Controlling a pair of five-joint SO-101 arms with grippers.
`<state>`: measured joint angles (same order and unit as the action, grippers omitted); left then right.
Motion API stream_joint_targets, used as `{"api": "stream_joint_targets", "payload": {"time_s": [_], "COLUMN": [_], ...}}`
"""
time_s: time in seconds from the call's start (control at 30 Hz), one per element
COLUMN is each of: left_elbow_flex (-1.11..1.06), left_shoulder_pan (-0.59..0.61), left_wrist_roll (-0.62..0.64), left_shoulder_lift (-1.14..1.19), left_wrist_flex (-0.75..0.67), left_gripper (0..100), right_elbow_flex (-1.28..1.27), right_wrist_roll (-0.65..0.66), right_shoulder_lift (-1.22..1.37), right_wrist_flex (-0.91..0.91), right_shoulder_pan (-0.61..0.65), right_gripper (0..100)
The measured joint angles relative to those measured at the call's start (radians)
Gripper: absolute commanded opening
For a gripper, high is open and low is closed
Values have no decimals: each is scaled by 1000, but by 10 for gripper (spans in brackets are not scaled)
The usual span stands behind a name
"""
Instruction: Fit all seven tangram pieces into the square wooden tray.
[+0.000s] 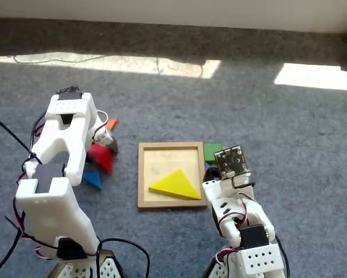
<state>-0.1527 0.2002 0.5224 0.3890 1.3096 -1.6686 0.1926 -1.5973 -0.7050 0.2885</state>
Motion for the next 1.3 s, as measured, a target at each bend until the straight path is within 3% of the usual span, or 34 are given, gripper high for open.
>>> {"api": "stream_joint_targets", "payload": {"time_s": [0.2,0.43,0.7,0.93,1.3], "left_elbow_flex": [0,11,157,215,100], "left_shoulder_pan": [-15,-15,-8,-9,87], "left_wrist_roll": [-5,-92,-95,-95,-95], "left_shoulder_lift": [-2,-2,0,0,2], "left_wrist_flex": [-28,2,167,198,-29], "left_gripper": [151,156,361,336,323], "right_elbow_flex": [0,0,0,0,0], "right_wrist_roll": [0,0,0,0,0], "right_shoulder_lift": [0,0,0,0,0], "right_wrist_flex": [0,0,0,0,0], "right_shoulder_pan": [0,0,0,0,0], "right_gripper": [9,9,9,9,9]}}
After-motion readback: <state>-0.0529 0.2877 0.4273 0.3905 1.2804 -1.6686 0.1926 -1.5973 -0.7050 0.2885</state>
